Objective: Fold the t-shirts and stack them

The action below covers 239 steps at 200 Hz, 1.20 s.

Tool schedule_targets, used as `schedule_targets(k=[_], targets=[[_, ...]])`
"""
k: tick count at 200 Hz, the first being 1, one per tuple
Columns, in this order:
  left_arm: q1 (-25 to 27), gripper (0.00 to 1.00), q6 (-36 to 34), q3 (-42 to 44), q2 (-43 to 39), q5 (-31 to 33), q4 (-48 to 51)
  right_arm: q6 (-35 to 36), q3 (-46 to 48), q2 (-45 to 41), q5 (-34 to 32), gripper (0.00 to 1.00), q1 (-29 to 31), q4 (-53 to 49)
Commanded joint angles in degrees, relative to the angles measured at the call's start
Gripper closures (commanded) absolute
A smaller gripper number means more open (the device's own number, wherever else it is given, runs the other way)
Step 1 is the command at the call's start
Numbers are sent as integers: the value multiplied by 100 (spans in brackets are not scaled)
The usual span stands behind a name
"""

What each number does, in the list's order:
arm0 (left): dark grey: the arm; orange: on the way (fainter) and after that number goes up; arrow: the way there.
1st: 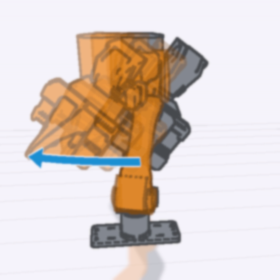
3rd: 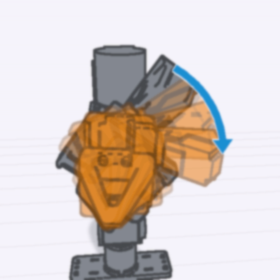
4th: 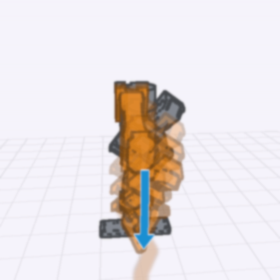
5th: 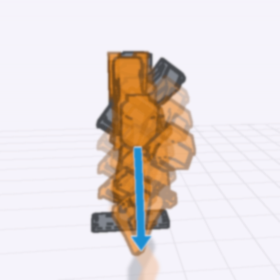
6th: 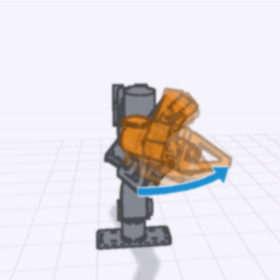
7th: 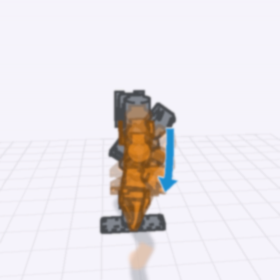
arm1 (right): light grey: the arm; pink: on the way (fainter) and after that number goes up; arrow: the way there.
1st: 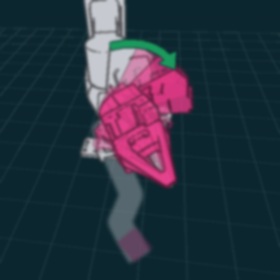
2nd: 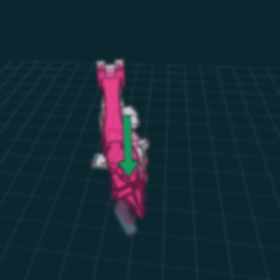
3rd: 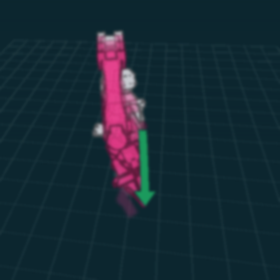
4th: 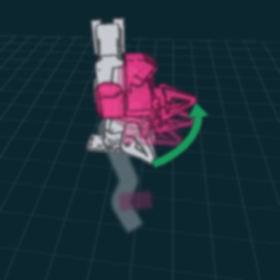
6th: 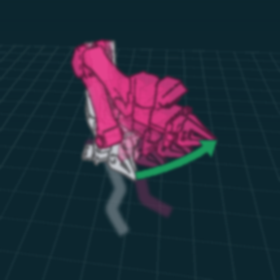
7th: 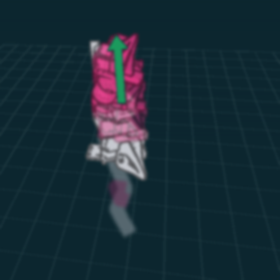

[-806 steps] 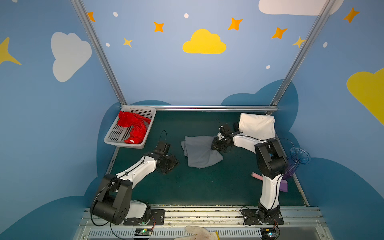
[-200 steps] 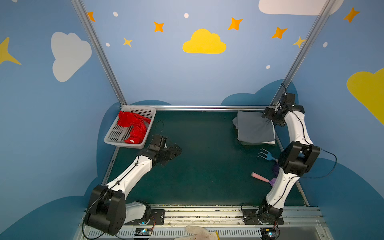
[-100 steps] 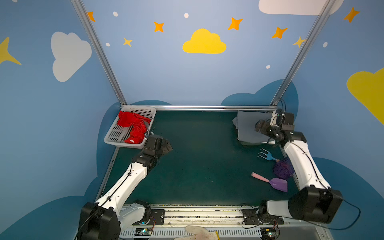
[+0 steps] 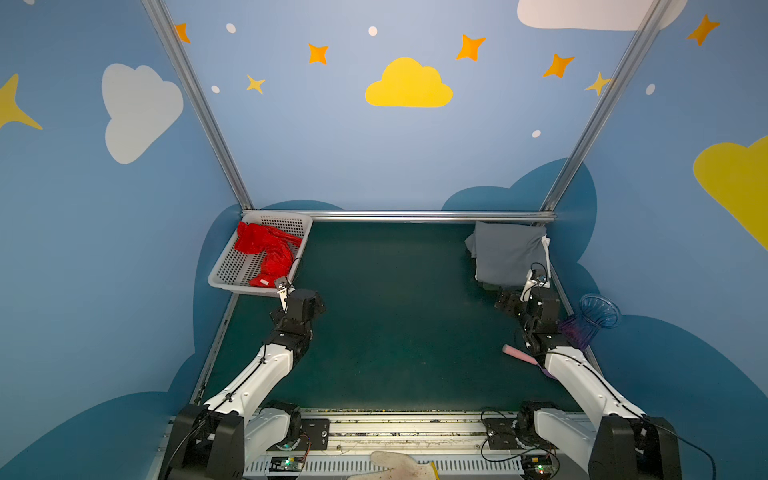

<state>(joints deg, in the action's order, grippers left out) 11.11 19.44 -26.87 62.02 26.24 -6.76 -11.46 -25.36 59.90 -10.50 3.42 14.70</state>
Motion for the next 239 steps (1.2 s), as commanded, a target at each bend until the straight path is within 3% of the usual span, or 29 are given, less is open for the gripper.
schedule_targets(k=[1, 39, 53, 69, 100, 128, 155, 168, 183, 204, 239], targets=[[-86, 0, -681, 201, -141, 148, -846, 196, 324, 246, -120, 3, -7, 976], [-434, 0, -1101, 1130, 252, -379, -2449, 276, 400, 964, -165, 3, 0, 1476], [-464, 0, -1206, 1020, 248, -835, -2245, 352, 574, 1240, -151, 3, 7, 2038], [-481, 0, -1278, 967, 414, -960, -2352, 416, 402, 1290, -182, 3, 14, 1741], [-558, 0, -1433, 939, 768, -1330, -2844, 806, 568, 1469, -146, 3, 33, 2417], [-722, 0, -1524, 732, 1060, -1573, -2882, 865, 786, 2218, -170, 3, 34, 3779], [-1048, 0, -1652, 807, 1289, -2224, -3407, 797, 330, 2454, -143, 3, 2, 3044], [-1142, 0, -1645, 845, 1554, -2383, -3768, 810, 376, 2717, -398, 3, 68, 3514], [-1228, 0, -1643, 782, 1982, -2561, -4009, 821, 355, 2689, -349, 3, 75, 3348], [-1264, 0, -1768, 377, 2593, -2795, -3895, 845, 336, 2687, -347, 3, 91, 3324], [-1392, 0, -1521, 241, 2534, -2694, -3504, 850, 330, 2692, -355, 3, 90, 3296]])
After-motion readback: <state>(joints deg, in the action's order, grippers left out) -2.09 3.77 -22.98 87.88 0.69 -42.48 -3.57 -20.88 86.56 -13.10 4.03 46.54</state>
